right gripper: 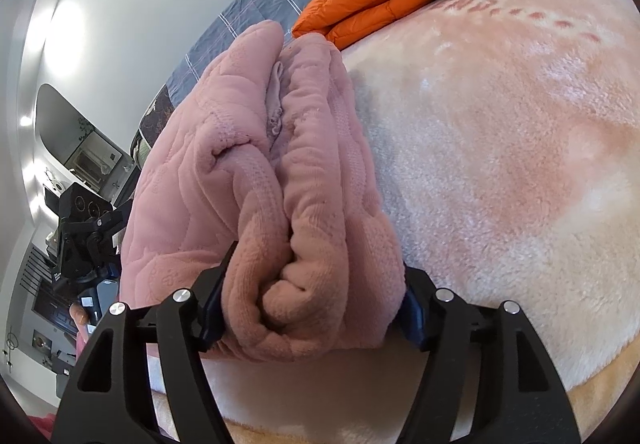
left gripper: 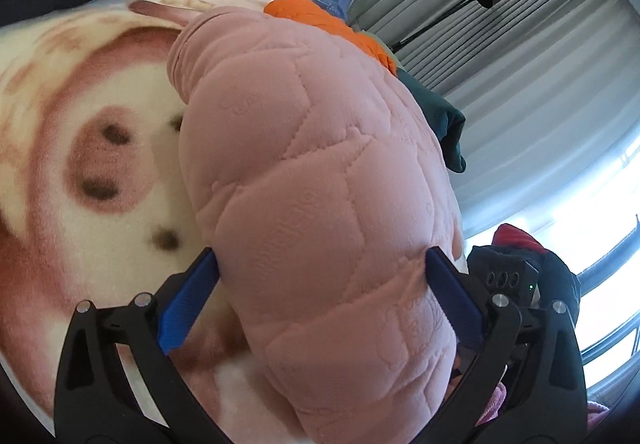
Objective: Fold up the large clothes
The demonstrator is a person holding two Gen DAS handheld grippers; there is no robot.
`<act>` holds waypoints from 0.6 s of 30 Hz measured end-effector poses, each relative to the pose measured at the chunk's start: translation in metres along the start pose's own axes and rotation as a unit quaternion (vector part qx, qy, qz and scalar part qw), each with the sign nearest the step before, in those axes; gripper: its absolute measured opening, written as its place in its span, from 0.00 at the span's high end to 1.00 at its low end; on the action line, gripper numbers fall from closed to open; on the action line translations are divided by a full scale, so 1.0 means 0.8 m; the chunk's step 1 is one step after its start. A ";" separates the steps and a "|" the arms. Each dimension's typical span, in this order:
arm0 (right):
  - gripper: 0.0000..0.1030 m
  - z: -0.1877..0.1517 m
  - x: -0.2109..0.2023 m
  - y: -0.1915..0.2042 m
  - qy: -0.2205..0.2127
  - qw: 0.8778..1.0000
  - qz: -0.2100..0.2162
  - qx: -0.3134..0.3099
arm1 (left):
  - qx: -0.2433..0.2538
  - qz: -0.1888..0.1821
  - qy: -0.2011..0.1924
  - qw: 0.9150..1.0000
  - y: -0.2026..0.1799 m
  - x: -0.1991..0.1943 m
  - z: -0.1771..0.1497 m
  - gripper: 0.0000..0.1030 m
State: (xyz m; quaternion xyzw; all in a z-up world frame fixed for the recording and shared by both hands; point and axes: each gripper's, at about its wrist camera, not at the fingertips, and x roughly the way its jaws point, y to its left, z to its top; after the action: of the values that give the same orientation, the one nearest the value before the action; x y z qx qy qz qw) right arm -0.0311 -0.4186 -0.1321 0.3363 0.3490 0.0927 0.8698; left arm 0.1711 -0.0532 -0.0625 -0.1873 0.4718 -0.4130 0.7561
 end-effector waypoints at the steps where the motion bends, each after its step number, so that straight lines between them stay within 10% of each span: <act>1: 0.34 0.000 0.000 -0.001 0.000 1.000 0.002 0.000 | 0.000 0.002 -0.002 1.000 -0.001 -0.001 -0.001 0.02; 18: 0.33 0.000 -0.001 0.004 0.000 1.000 -0.001 -0.010 | 0.035 0.053 -0.069 0.996 -0.016 -0.036 0.010 0.03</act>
State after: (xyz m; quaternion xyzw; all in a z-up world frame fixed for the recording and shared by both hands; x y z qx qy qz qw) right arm -0.0314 -0.4161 -0.1299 0.3276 0.3485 0.0953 0.8730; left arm 0.1661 -0.0386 -0.0345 -0.1637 0.4129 -0.3742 0.8141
